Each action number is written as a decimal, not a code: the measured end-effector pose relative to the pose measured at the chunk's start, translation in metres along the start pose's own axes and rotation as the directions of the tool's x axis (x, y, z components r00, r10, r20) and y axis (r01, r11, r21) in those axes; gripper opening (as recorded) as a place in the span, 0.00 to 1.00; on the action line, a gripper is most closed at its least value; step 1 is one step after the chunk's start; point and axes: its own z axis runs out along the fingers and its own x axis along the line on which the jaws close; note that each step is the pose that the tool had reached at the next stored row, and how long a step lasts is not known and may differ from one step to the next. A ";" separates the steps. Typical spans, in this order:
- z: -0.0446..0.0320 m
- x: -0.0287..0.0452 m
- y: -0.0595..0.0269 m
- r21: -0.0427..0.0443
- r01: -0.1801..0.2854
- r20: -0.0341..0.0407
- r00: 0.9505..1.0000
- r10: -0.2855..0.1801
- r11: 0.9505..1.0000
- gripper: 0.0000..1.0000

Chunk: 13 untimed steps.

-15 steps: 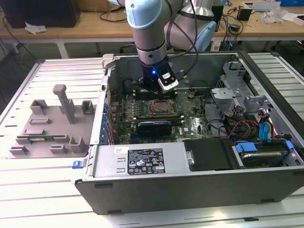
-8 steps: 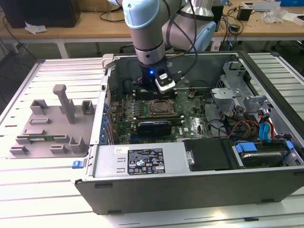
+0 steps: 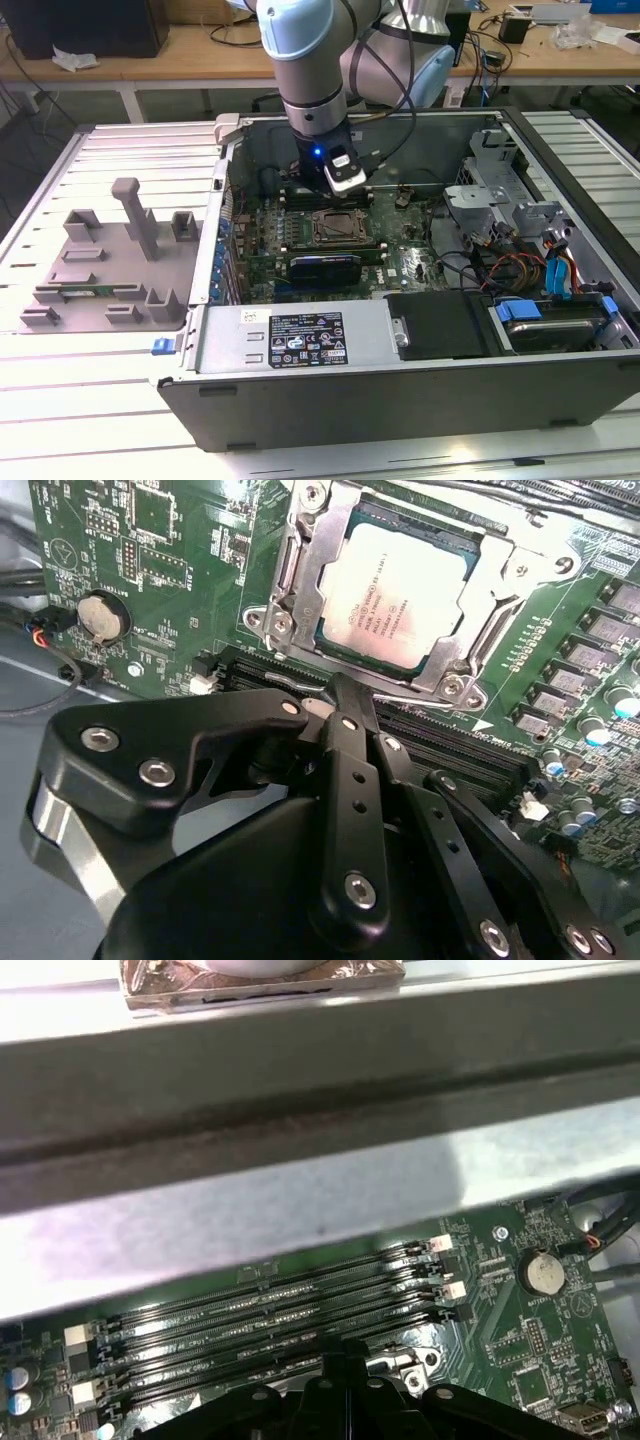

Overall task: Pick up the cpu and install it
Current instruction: 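Install the first cpu locking lever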

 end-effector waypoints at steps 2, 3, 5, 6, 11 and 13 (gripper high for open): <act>0.0003 0.0002 0.0008 -0.002 -0.006 0.001 1.000 0.006 1.000 0.11; 0.0004 0.0004 0.0012 -0.003 -0.008 0.001 1.000 0.008 1.000 0.11; 0.0007 0.0007 0.0024 -0.003 -0.012 0.001 1.000 0.012 1.000 0.11; 0.0007 0.0007 0.0025 -0.003 -0.014 0.002 1.000 0.014 1.000 0.11; 0.0015 -0.0011 0.0028 0.000 -0.035 0.006 0.999 0.035 0.999 0.11; 0.0015 -0.0012 0.0029 0.000 -0.035 0.006 0.999 0.035 0.999 0.11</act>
